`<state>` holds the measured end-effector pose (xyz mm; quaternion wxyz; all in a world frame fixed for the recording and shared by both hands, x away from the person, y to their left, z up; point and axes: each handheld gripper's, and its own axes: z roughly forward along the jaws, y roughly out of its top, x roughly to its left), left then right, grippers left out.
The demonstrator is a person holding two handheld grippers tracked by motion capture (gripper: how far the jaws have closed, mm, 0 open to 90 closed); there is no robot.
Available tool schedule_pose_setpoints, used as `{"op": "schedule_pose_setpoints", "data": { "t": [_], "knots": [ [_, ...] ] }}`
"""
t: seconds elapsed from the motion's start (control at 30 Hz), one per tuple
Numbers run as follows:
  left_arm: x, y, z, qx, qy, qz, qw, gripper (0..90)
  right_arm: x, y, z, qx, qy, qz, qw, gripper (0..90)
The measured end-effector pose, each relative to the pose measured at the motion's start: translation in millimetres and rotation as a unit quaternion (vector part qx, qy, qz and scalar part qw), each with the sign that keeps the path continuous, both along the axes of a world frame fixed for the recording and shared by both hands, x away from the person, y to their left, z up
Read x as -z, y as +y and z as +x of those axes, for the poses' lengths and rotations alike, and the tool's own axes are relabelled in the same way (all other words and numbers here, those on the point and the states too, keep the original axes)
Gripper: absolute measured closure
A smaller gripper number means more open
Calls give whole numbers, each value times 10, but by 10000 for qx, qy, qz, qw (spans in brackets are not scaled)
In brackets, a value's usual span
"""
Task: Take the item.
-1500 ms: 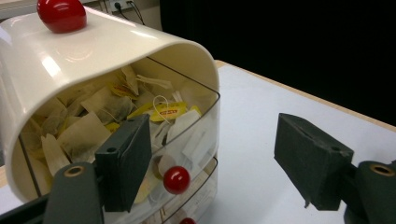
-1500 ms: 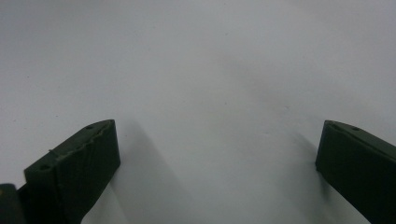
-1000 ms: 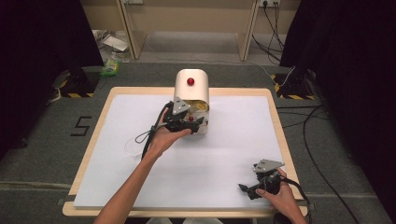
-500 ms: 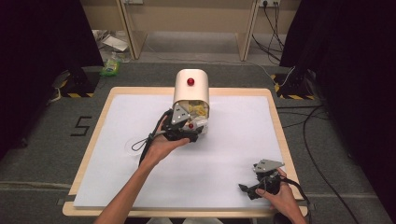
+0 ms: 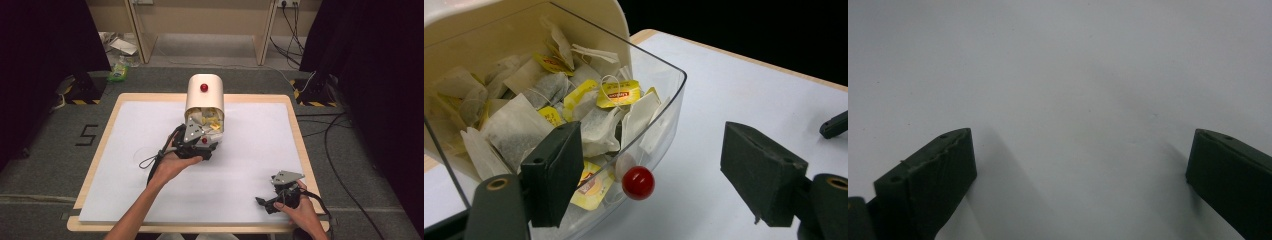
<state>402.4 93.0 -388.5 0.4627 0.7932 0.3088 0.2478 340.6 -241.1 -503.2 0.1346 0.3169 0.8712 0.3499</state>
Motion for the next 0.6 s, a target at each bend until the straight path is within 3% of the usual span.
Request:
{"op": "schedule_pose_setpoints", "data": {
  "t": [0.6],
  "knots": [
    [39, 5, -126, 94, -19, 60, 9999, 247, 0, 0, 0, 1, 0, 1, 10000, 3]
  ]
}}
